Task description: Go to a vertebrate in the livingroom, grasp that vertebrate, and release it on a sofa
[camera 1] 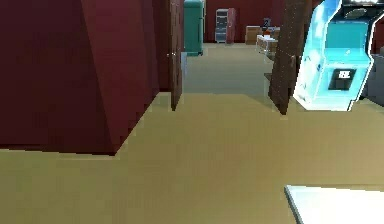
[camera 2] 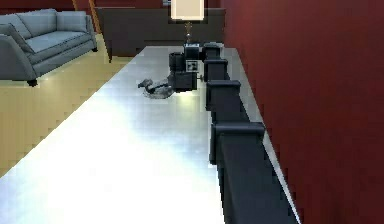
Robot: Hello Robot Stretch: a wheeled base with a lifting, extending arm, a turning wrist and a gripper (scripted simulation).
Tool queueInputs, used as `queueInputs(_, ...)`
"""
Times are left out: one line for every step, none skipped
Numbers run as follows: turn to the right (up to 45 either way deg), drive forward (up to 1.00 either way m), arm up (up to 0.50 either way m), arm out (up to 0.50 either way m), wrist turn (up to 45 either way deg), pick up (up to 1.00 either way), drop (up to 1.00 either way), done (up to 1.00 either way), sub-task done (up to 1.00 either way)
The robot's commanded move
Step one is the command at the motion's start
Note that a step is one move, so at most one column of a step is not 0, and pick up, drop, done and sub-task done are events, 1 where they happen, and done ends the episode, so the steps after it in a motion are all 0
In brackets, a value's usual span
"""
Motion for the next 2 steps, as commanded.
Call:
queueInputs(0.0, 0.0, 0.0, 0.0, -45.0, 0.0, 0.0, 0.0, 0.0)
queueInputs(0.0, 0.0, 0.0, 0.0, -45.0, 0.0, 0.0, 0.0, 0.0)
